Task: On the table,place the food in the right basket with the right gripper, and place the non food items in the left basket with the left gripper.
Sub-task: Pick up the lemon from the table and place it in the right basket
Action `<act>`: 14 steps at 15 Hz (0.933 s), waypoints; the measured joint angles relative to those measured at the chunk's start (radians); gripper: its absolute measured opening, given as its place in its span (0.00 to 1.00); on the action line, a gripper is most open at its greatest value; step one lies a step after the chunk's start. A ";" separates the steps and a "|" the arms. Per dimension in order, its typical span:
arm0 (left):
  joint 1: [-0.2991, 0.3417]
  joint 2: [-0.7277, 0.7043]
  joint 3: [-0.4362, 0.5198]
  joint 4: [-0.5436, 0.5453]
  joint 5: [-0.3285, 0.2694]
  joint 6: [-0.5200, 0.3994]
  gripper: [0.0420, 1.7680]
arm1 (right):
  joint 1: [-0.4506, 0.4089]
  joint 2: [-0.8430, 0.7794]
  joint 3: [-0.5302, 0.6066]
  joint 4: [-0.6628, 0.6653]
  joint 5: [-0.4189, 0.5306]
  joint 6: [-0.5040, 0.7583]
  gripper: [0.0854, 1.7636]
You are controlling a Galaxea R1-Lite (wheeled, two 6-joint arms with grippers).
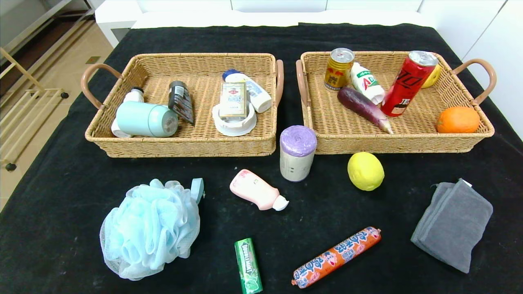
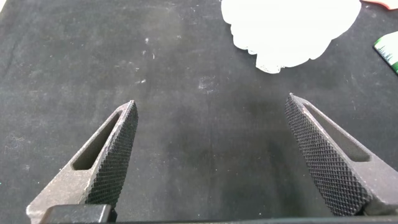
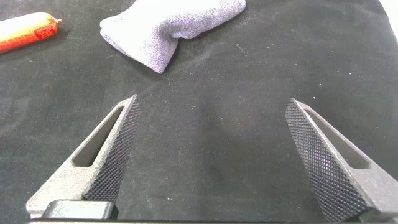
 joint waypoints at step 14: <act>-0.001 0.000 0.000 0.000 0.001 -0.002 0.97 | 0.000 0.000 -0.004 0.022 -0.016 0.014 0.97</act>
